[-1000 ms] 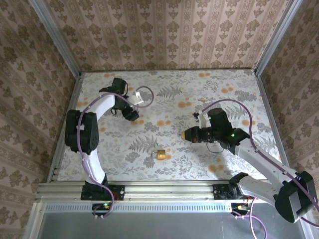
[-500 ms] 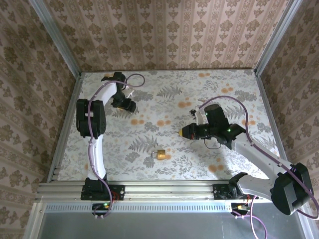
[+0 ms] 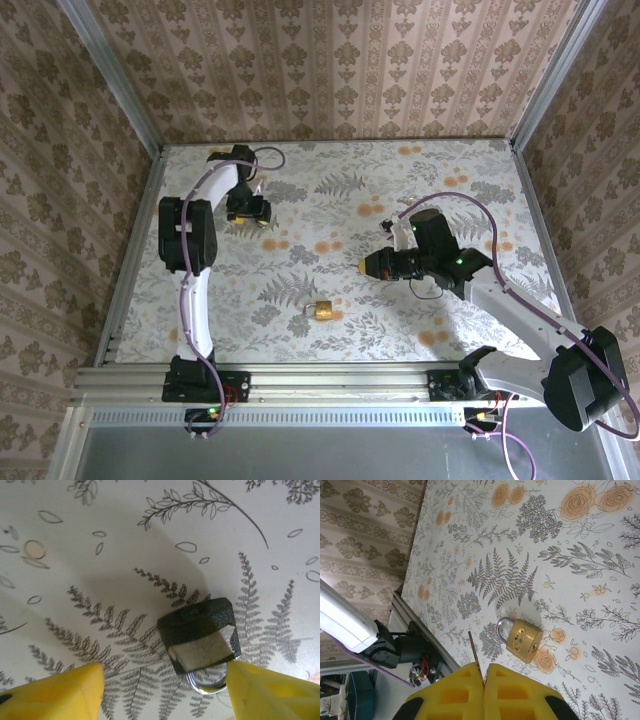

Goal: Unlock with the key

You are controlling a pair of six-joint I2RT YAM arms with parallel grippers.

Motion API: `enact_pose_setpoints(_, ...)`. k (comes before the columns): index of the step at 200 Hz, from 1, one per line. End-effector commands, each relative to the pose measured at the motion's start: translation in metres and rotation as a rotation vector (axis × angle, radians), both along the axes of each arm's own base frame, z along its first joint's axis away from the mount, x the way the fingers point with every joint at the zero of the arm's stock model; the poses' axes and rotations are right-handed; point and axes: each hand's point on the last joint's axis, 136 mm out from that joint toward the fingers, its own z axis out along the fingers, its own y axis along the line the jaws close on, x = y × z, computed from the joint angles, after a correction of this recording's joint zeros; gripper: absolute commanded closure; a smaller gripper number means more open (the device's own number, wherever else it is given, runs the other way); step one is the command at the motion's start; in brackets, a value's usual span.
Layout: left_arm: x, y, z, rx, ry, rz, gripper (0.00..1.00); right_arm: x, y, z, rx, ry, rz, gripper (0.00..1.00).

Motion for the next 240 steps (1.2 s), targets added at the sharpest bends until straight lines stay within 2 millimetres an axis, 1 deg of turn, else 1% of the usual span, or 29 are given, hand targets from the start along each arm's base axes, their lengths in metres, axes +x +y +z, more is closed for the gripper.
enact_pose_setpoints(1,0.008,-0.008,-0.001,0.022,-0.009,0.049,0.36,-0.002,0.001,0.007,0.025,-0.028,0.018,1.0)
enact_pose_setpoints(33,0.017,-0.025,-0.002,0.005,-0.026,0.048,0.38,-0.004,0.0,0.006,0.026,-0.025,0.02,1.0)
enact_pose_setpoints(85,0.016,-0.025,-0.008,0.014,-0.01,0.054,0.41,-0.007,-0.001,0.003,0.024,-0.021,0.022,1.0)
enact_pose_setpoints(123,0.014,-0.025,-0.006,0.012,-0.018,0.052,0.42,-0.007,-0.001,0.003,0.028,-0.019,0.023,1.0)
enact_pose_setpoints(154,0.005,-0.027,-0.004,-0.011,-0.01,0.046,0.43,-0.009,-0.003,0.002,0.024,-0.018,0.017,1.0)
enact_pose_setpoints(190,-0.006,-0.035,0.005,-0.063,-0.031,0.059,0.43,-0.009,-0.004,0.002,0.024,-0.023,0.006,1.0)
enact_pose_setpoints(213,-0.014,-0.046,0.009,-0.108,-0.037,0.059,0.44,-0.009,-0.003,0.004,0.034,-0.024,0.005,1.0)
enact_pose_setpoints(240,-0.029,-0.064,0.011,-0.161,-0.022,0.059,0.44,-0.01,-0.004,0.004,0.033,-0.022,0.002,1.0)
